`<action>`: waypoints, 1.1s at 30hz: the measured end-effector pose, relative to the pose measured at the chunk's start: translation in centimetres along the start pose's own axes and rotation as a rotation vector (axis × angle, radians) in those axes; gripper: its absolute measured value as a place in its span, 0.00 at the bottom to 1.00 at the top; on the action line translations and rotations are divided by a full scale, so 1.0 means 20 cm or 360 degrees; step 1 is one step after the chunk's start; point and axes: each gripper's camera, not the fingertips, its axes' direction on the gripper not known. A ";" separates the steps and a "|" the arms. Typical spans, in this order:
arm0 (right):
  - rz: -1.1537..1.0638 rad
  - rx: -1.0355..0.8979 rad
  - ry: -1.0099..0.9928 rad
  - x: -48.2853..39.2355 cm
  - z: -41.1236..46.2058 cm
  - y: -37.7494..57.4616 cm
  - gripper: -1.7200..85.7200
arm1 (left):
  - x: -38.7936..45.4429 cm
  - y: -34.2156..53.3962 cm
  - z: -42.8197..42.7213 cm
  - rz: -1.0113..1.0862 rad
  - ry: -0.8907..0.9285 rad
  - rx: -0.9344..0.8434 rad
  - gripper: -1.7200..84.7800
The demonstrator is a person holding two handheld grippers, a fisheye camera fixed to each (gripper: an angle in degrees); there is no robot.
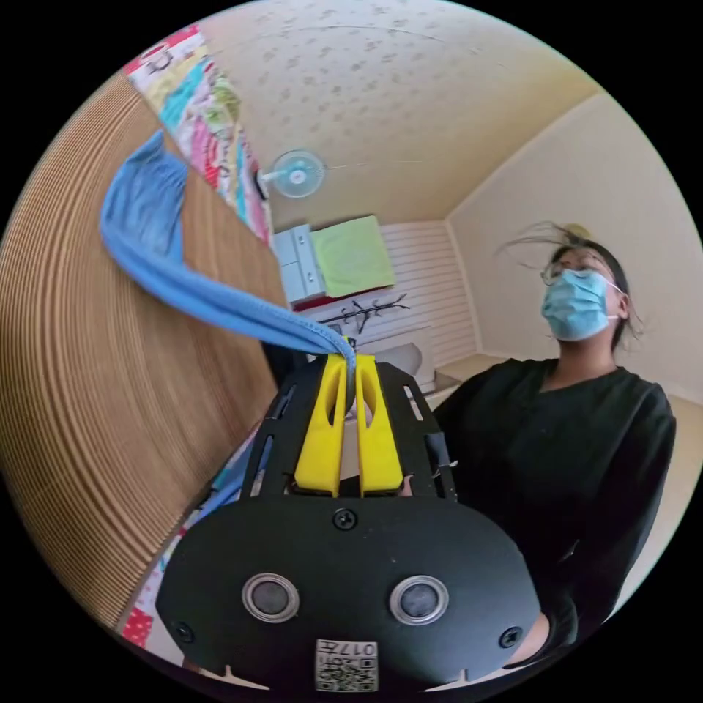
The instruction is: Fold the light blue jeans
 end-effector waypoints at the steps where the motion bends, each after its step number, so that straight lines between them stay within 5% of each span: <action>1: -0.0093 -0.0003 -0.0041 -0.18 0.02 0.02 0.03 | 0.08 -0.01 0.00 0.0036 0.0019 0.0007 0.01; 10: -0.0798 -0.0047 0.0044 -1.39 0.23 -0.14 0.03 | 1.13 -0.36 0.11 0.0560 0.0120 0.0089 0.01; 14: -0.0809 0.0001 0.0310 -1.49 0.22 -0.40 0.03 | 1.25 -0.61 0.18 0.0628 -0.0111 0.0140 0.01; 25: -0.0304 -0.0025 0.0852 -0.43 0.17 -1.11 0.03 | 0.22 -1.13 0.29 0.0240 -0.0689 0.0013 0.01; 33: 0.0118 -0.0182 0.0821 0.33 0.16 -0.33 0.04 | -0.40 -0.26 0.41 -0.0234 -0.0739 -0.0295 0.02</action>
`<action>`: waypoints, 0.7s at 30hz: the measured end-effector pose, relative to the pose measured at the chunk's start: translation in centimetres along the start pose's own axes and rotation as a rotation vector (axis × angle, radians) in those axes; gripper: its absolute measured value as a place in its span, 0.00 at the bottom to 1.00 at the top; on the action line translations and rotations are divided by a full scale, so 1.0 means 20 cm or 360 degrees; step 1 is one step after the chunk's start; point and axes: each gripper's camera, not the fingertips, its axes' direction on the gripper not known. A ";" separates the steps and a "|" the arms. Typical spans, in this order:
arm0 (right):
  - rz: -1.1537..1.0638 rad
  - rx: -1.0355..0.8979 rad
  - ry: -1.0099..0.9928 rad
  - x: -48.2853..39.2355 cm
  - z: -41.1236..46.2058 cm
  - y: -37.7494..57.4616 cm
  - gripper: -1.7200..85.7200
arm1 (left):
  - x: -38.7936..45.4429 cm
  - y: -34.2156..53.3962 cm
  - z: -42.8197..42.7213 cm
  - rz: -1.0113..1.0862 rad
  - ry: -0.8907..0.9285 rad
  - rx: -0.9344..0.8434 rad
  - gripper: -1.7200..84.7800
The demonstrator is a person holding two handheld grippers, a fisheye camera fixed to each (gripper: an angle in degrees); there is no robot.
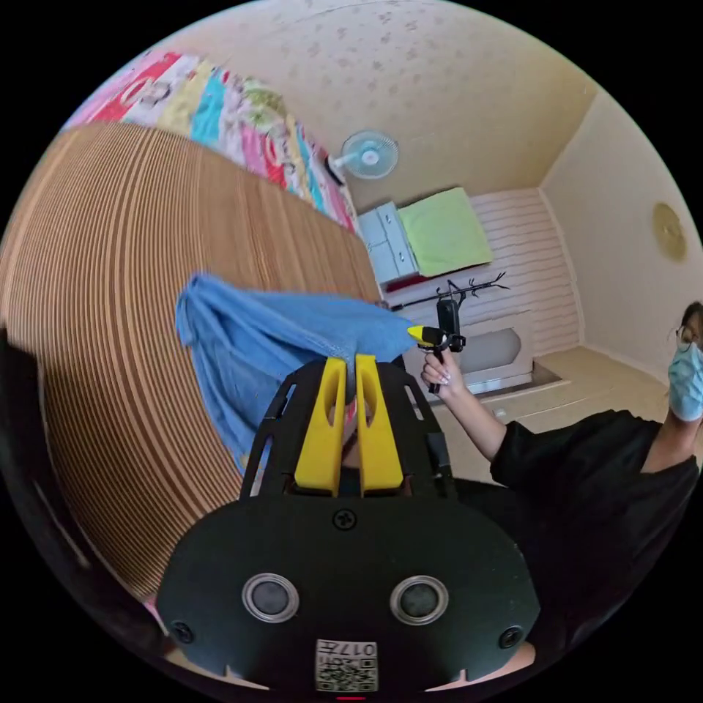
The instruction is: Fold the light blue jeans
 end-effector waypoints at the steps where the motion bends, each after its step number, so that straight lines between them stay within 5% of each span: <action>1: 0.0118 -0.0044 -0.0020 0.14 0.08 0.16 0.04 | -0.04 0.07 0.04 -0.0051 -0.0002 -0.0034 0.02; 7: 0.0710 -0.0065 -0.0001 0.77 0.24 0.72 0.07 | -0.36 0.48 0.33 -0.0480 -0.0152 -0.0386 0.11; 13: 0.0724 0.0190 -0.0021 1.05 0.12 0.53 0.16 | -0.42 0.25 0.23 -0.0455 -0.0149 -0.0127 0.17; 21: 0.0647 -0.0033 0.0060 1.44 0.30 0.15 0.18 | -0.58 -0.22 0.45 -0.0390 -0.0226 -0.0223 0.18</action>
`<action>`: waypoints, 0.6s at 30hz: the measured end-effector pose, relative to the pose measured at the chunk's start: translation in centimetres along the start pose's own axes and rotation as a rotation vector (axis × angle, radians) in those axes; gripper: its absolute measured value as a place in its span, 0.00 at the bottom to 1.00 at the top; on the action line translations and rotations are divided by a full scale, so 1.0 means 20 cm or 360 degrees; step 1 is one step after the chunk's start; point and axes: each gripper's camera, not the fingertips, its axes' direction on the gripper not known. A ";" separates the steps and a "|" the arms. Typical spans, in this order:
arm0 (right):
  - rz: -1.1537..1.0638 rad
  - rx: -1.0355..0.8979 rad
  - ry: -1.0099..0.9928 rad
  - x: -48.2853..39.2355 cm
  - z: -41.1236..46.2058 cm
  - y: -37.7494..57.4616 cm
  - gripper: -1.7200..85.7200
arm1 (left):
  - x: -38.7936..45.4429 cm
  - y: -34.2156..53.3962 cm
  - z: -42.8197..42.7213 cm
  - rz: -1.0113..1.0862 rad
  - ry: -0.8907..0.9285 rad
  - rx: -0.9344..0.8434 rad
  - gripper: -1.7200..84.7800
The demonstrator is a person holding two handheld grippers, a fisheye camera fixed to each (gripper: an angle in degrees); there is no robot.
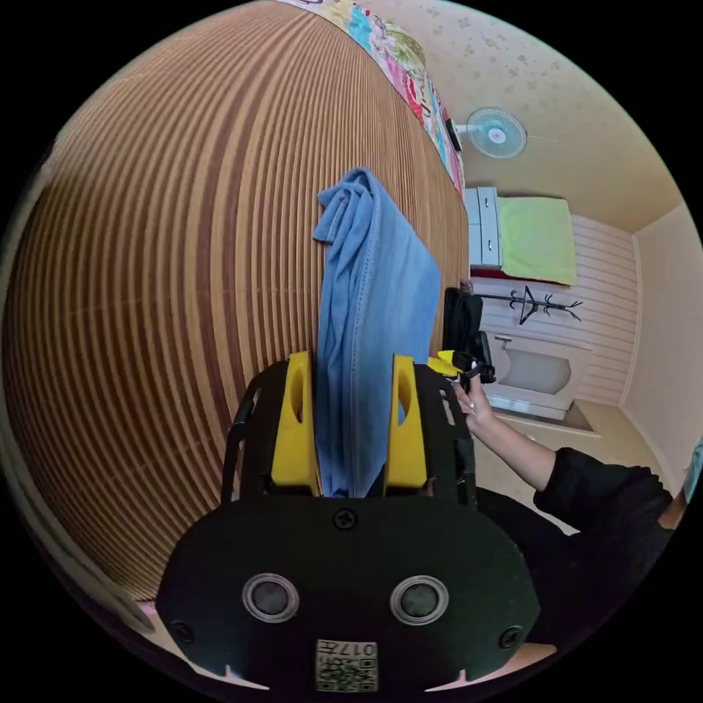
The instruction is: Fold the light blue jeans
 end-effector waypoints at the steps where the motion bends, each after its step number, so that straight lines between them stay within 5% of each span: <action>1: -0.0030 -0.0081 0.0010 0.04 0.06 -0.02 0.17 | 0.01 -0.01 0.02 0.0007 0.0012 -0.0016 0.18; 10: 0.0070 -0.0172 -0.0193 0.36 0.16 0.09 0.10 | 0.20 0.13 0.25 -0.0114 -0.0076 -0.0082 0.09; 18: -0.0228 -0.0255 -0.0227 0.05 0.05 0.15 0.07 | 0.73 0.26 -0.24 0.0082 -0.0079 0.0006 0.08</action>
